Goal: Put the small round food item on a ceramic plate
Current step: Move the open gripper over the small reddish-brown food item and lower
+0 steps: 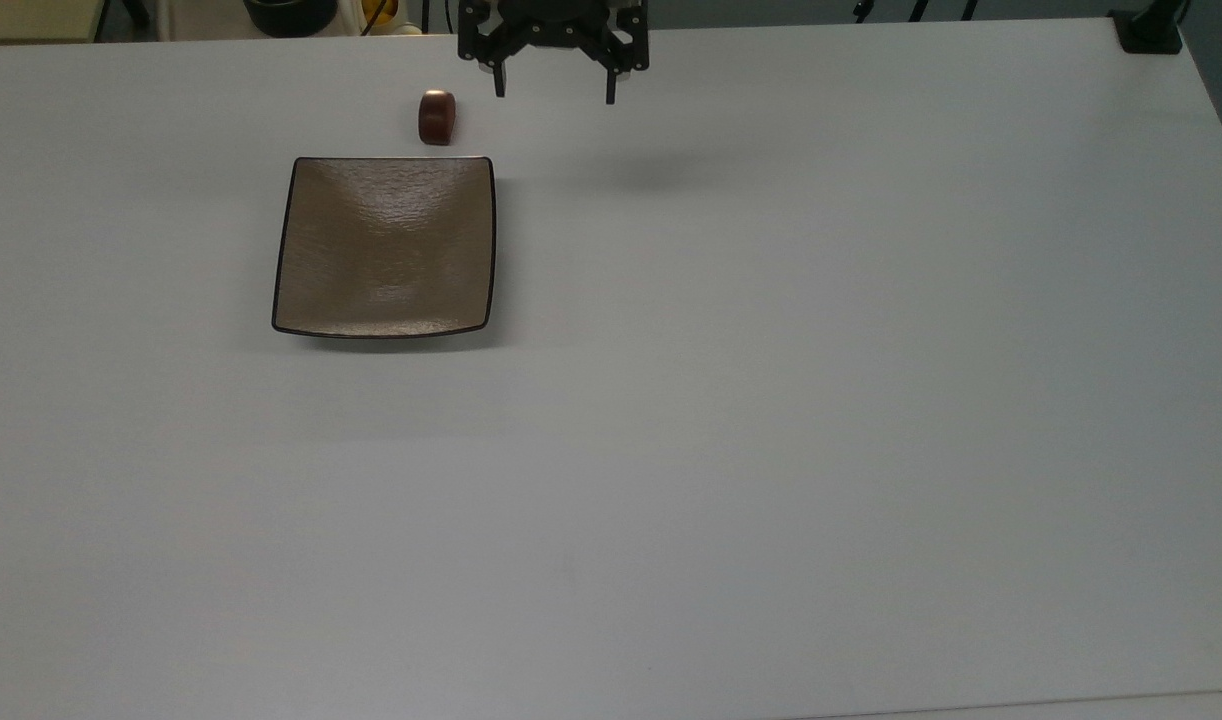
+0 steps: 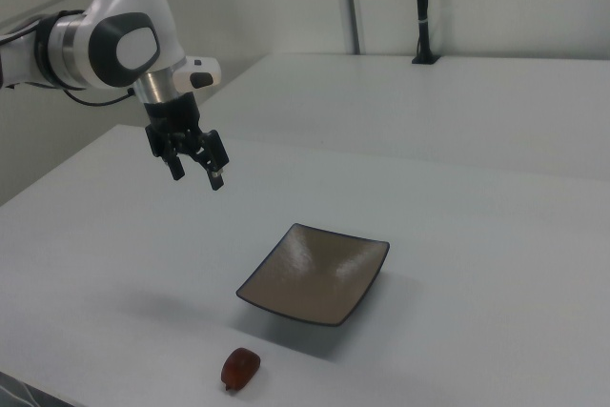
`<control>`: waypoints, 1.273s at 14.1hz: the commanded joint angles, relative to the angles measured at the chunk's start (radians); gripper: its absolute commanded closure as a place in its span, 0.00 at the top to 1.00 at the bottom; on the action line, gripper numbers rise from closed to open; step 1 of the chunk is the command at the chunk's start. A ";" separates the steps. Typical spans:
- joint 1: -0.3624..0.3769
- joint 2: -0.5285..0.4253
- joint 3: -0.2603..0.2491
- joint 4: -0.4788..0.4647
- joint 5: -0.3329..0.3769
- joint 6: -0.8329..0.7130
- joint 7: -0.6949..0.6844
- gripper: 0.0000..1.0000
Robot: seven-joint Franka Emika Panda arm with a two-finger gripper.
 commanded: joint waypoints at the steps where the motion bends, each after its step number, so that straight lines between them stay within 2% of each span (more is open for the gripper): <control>1: 0.004 -0.047 -0.031 -0.049 0.000 -0.014 -0.027 1.00; 10: 0.004 -0.149 -0.119 -0.300 -0.039 -0.007 -0.165 1.00; 13: 0.002 -0.146 -0.124 -0.375 -0.104 0.021 -0.187 1.00; 18: -0.003 -0.131 -0.180 -0.461 -0.172 0.073 -0.233 1.00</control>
